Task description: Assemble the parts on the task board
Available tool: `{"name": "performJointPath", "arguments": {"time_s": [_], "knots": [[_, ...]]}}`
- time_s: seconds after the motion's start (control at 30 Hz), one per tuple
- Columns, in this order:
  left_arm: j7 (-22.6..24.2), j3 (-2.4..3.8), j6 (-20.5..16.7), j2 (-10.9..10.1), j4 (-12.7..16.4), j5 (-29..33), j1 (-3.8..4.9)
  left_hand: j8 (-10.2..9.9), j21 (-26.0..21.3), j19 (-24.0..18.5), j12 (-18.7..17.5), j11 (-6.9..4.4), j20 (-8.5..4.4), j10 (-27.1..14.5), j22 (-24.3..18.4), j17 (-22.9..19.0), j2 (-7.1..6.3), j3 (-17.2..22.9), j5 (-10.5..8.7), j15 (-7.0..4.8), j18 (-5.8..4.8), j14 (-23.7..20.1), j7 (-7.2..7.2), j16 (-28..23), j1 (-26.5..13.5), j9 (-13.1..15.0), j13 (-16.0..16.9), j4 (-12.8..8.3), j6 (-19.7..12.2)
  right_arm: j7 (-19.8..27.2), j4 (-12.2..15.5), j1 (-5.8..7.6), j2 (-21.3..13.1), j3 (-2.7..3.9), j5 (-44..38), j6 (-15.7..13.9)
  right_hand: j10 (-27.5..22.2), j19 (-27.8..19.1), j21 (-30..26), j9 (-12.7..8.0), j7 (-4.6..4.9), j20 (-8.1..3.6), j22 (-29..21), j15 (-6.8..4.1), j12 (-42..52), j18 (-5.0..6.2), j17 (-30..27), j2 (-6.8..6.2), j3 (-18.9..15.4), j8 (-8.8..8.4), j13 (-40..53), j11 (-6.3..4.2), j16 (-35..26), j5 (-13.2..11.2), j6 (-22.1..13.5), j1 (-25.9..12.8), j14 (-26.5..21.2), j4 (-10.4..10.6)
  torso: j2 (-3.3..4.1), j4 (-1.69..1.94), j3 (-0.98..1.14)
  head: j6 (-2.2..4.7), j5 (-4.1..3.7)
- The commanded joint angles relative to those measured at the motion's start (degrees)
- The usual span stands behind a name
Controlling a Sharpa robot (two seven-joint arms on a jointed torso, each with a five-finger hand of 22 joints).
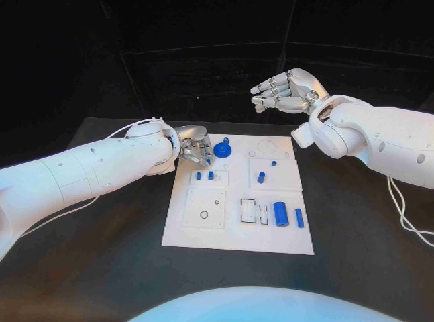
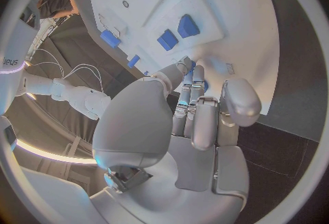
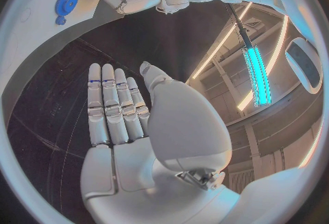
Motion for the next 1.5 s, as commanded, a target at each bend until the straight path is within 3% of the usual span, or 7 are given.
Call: {"name": "performJointPath", "arguments": {"time_s": [0.03,0.4,1.27,1.5], "knots": [[-0.14,0.01,1.38,0.13,-0.08,0.29,0.06,-0.19,0.25,0.49,-0.19,0.04,-0.05,0.24,-0.05,-0.05,-0.13,0.03,0.18,-0.46,-1.15,2.33,-0.16,0.00,-0.51,0.04,-0.09,-0.08,0.03,0.61,0.03,0.12,0.09,0.04,0.18,0.39,-0.47,0.28,-0.21,0.05,-0.03,0.26,-0.08,-0.14,-0.04,0.15,-0.07,0.02,-0.03,-0.13,-0.02,-0.11,-0.27,0.23,-0.35,-0.41,-0.36,-0.35,0.02,0.03,0.00,-0.05,0.01],[-0.80,-0.12,2.20,0.61,-0.54,0.28,0.03,-0.38,0.13,0.43,-0.42,0.11,-0.04,0.17,-0.15,-0.20,-0.26,0.02,0.17,-0.43,-1.13,2.27,-0.08,-0.06,-0.58,-0.01,-0.12,-0.14,-0.08,0.63,0.02,0.12,0.13,0.04,0.18,0.43,-0.47,0.28,-0.21,0.05,-0.03,0.26,-0.08,-0.14,-0.04,0.15,-0.07,0.02,-0.03,-0.13,-0.02,-0.11,-0.27,0.23,-0.35,-0.41,-0.36,-0.35,0.02,-0.05,-0.01,-0.17,-0.06],[-1.52,-0.22,1.26,0.45,-1.12,0.29,-0.08,-4.89,-0.58,0.00,-3.93,1.77,1.03,-3.21,-0.53,-1.33,-2.04,0.16,0.17,0.91,-1.10,1.88,1.41,-0.39,-1.68,-0.77,-0.24,-0.49,-5.06,0.30,0.07,0.12,-0.20,0.04,0.18,0.22,-0.51,0.44,-0.48,0.07,-0.04,0.27,-0.25,-0.15,0.04,0.18,-0.19,0.11,0.02,-0.07,-0.01,-0.12,-0.23,0.22,-0.37,-0.48,-0.36,-0.58,-0.04,0.07,-0.03,-0.31,-0.36],[-1.62,-0.22,0.22,-0.22,-0.94,0.43,-0.10,-6.25,-0.63,-0.04,-4.45,1.89,1.21,-3.69,-0.49,-1.34,-2.41,0.23,0.17,1.03,-1.06,1.88,1.59,-0.32,-1.77,-0.81,-0.20,-0.60,-6.99,-2.76,-0.42,0.13,-0.56,0.04,-3.23,1.65,-1.06,1.17,-0.45,0.13,-0.08,0.11,-0.30,-0.36,-0.10,0.27,-0.17,-0.18,0.06,0.13,-0.05,-0.11,0.17,-0.25,-0.13,-0.16,0.40,-1.38,-0.02,0.03,-0.03,-0.23,-0.43]]}}
